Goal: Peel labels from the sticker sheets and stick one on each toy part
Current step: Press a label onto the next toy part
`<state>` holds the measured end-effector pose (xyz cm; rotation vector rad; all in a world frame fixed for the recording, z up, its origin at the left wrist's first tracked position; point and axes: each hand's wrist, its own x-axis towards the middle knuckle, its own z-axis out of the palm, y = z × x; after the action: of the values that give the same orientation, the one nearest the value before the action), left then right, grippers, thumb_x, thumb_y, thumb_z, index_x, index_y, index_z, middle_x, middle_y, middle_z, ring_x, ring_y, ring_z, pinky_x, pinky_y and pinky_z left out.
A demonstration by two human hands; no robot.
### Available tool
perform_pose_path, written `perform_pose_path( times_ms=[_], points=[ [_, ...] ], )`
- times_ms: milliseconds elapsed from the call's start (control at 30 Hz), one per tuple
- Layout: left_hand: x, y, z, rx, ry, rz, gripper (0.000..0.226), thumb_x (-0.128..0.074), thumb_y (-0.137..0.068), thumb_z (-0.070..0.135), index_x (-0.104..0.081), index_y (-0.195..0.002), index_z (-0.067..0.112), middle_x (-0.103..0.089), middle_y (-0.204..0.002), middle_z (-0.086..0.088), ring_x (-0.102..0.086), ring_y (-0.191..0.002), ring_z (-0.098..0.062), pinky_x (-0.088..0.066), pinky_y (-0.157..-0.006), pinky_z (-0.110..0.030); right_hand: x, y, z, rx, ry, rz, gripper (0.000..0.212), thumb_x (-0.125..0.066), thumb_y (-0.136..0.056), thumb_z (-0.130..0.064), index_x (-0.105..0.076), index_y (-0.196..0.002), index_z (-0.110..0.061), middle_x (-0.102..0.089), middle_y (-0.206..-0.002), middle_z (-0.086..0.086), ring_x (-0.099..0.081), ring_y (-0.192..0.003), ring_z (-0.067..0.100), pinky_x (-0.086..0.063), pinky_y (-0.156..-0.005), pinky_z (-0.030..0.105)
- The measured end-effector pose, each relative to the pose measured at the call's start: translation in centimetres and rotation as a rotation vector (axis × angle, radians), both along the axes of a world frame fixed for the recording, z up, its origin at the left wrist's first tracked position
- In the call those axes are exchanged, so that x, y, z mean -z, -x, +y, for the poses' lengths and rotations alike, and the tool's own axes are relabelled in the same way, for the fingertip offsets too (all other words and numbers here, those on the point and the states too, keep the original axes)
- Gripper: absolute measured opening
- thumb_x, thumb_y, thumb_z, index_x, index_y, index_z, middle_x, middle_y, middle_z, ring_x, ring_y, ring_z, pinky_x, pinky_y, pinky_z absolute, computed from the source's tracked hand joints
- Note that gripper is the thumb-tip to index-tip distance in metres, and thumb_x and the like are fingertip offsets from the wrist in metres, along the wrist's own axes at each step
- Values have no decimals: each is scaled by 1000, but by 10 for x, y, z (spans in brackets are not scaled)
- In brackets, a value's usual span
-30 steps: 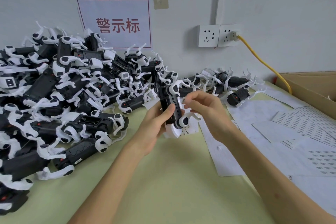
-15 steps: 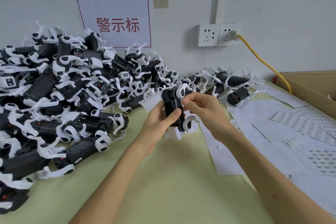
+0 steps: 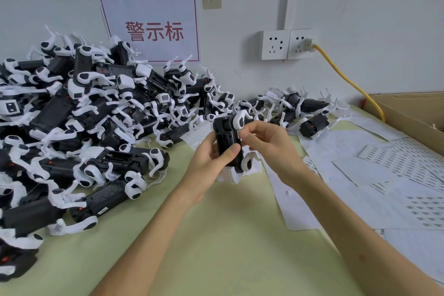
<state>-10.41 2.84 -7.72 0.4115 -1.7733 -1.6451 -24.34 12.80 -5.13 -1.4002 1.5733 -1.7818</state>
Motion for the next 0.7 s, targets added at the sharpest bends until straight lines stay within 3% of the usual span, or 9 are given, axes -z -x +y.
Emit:
perform_pose_path(
  times_ms=[167,367,700],
  points=[
    [2,1,-1,-6,17,14,33,-70,-87,34,-64,-119,25,-77,-110,5,-72,-106,-10,-55,-83,-19,1,-2,0,21,11,14,13,-66,-98,-11,-69,-85,-12,-68,-71,-8,-67,-74,10,-49,-62,16],
    [5,3,-2,-7,34,29,37,-71,-87,36,-64,-122,25,-77,-113,7,-71,-109,-10,-54,-85,-19,2,-7,1,68,40,24,15,-66,-98,-9,-68,-84,-14,-68,-68,-12,-63,-58,0,-42,-52,10],
    [7,3,-3,3,64,24,37,-70,-90,35,-62,-125,26,-75,-117,6,-69,-113,-12,-55,-91,-24,4,-12,0,134,57,30,16,-68,-96,-10,-68,-82,-18,-70,-71,-11,-65,-61,5,-45,-56,14]
  ],
)
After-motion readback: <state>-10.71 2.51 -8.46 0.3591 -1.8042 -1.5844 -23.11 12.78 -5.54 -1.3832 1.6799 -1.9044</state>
